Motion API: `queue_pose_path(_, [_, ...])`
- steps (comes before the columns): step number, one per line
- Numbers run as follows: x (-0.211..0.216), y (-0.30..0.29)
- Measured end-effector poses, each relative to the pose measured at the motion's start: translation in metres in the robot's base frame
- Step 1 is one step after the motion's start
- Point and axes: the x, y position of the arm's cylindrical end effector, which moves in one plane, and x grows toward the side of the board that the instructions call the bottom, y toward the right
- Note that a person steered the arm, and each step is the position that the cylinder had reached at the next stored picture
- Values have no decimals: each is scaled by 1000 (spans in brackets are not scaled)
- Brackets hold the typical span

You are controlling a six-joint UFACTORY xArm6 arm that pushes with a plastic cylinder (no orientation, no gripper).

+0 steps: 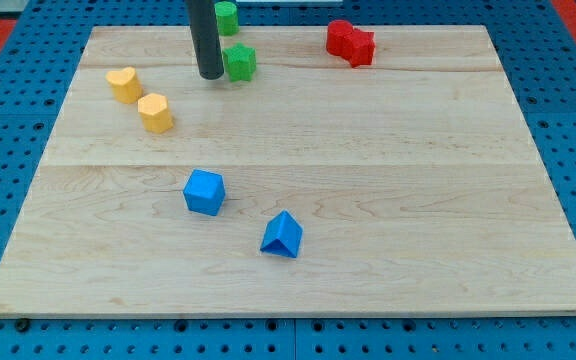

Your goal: Drag the green star into the green circle

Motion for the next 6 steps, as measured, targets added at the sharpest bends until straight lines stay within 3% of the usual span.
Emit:
queue_pose_path(2, [33,34])
queue_pose_path(3, [19,68])
queue_pose_path(6, [-27,25])
